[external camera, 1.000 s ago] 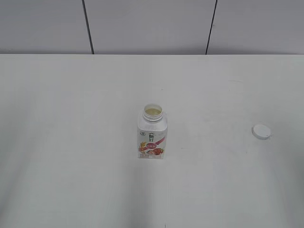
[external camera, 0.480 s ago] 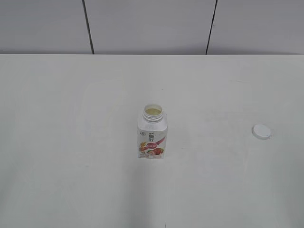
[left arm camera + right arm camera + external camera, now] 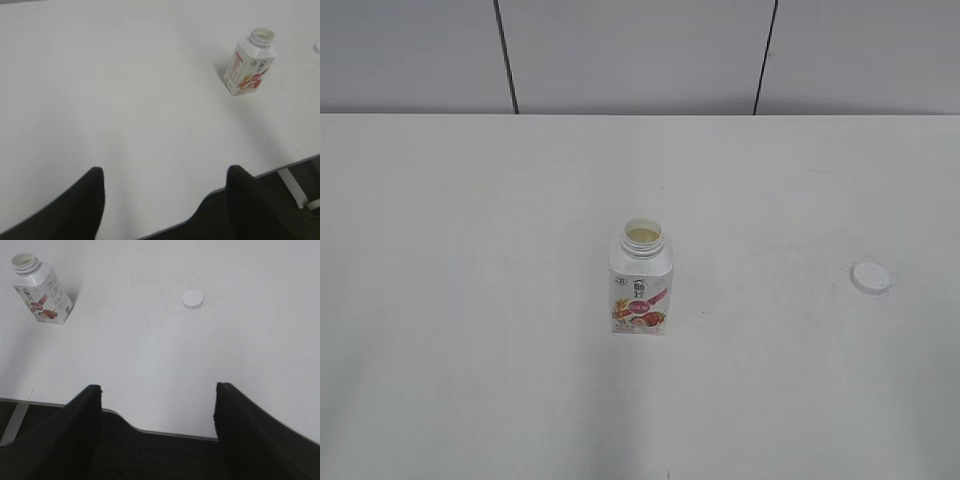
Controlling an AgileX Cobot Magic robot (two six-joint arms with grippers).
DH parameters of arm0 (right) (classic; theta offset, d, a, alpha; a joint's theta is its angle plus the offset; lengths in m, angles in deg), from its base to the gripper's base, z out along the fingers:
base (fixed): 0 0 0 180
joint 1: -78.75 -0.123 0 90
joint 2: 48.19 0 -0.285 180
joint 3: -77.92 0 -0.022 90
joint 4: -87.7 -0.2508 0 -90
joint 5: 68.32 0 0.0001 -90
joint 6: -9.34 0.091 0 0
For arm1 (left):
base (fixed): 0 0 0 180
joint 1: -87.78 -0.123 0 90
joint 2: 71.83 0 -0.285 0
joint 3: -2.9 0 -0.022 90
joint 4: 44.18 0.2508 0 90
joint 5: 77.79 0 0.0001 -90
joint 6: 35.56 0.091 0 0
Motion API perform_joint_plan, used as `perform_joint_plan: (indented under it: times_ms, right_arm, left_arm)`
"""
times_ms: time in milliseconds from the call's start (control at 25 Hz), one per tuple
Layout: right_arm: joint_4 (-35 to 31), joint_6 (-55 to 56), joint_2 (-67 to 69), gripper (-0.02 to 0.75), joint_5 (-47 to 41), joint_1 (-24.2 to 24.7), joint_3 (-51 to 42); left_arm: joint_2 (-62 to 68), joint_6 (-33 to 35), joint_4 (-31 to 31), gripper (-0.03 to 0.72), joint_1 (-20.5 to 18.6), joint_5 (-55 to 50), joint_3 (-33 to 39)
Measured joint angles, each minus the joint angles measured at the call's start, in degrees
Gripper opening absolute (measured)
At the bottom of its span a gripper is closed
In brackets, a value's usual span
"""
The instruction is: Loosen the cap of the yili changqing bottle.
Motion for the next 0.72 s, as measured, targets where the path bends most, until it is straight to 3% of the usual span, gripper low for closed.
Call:
perform_joint_plan:
  times_ms: [120,360,720]
  right_arm:
    - [0.8,-1.5,0.0,0.554,0.0,0.0,0.0]
    - [9.2,-1.0,0.0,0.554,1.5,0.0,-0.5]
    - [9.3,-0.3,0.0,0.554,7.2,0.0,-2.6]
  left_arm:
    - [0.0,0.2,0.0,0.468,0.0,4.5,1.8]
    - [0.0,0.3,0.0,0.466,0.0,5.8,2.2]
    - [0.0,0.3,-0.3,0.436,-0.1,5.8,2.4]
